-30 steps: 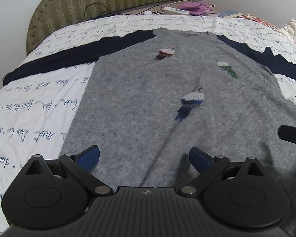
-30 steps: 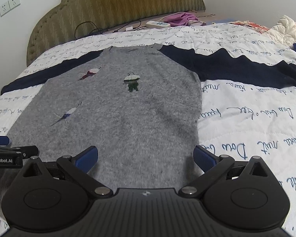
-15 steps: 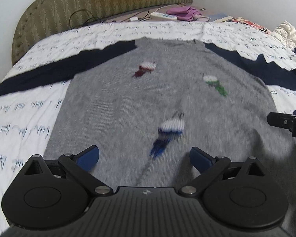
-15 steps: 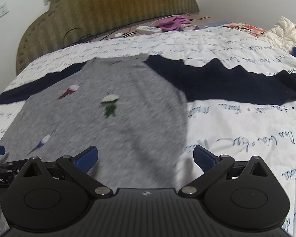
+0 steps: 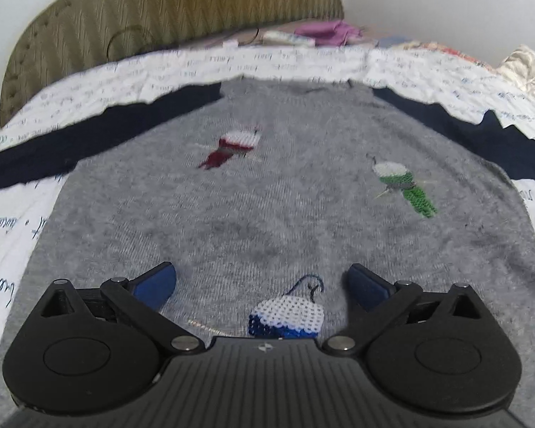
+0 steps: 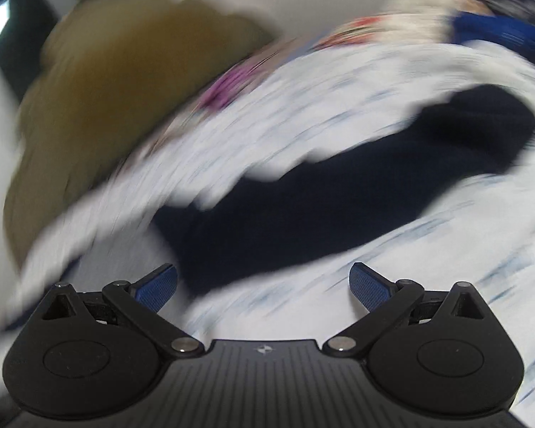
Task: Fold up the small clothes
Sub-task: 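Grasp the navy sleeve cuff with the right tool and lift it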
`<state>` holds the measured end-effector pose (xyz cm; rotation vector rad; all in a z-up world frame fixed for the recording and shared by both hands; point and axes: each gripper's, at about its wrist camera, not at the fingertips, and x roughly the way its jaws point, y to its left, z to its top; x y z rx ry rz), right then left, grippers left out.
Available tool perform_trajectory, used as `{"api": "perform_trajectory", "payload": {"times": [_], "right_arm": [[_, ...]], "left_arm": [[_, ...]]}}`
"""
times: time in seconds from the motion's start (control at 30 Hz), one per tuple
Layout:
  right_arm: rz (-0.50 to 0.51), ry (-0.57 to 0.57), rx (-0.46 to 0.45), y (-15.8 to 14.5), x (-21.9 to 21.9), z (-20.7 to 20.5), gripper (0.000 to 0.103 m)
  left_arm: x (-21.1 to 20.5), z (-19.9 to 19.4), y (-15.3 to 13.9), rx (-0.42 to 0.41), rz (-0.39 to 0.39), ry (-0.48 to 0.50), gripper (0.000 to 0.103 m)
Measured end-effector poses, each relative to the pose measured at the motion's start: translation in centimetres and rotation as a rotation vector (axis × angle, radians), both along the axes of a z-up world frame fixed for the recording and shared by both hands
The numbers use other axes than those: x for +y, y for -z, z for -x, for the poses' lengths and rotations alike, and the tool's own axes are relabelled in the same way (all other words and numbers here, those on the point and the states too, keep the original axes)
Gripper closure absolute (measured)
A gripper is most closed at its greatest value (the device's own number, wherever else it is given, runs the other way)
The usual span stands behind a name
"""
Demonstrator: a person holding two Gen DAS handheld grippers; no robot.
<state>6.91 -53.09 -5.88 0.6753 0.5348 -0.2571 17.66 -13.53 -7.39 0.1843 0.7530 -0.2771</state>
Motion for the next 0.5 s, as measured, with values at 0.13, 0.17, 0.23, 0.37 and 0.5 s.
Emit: {"api": "perform_trajectory", "payload": {"times": [0.13, 0.17, 0.23, 0.37, 0.5], "right_arm": [[-0.051, 0.253, -0.066, 0.6, -8.4, 3.0, 0.000], [-0.055, 0.297, -0.072, 0.7, -9.9, 3.5, 0.000], [-0.078, 0.386, -0.082, 1.1, -12.6, 4.5, 0.000], [-0.186, 0.450, -0.136, 2.6, -15.9, 5.7, 0.009], [-0.246, 0.412, -0.146, 3.9, -16.6, 4.4, 0.039]], "left_arm": [[0.4, -0.2, 0.5, -0.016, 0.043, 0.005, 0.000], [0.5, -0.2, 0.6, -0.018, 0.052, 0.004, 0.000], [0.4, -0.2, 0.6, -0.023, 0.051, 0.003, 0.000], [0.3, -0.3, 0.6, -0.028, 0.052, 0.001, 0.000], [0.5, -0.3, 0.6, -0.027, 0.064, 0.002, 0.000]]}}
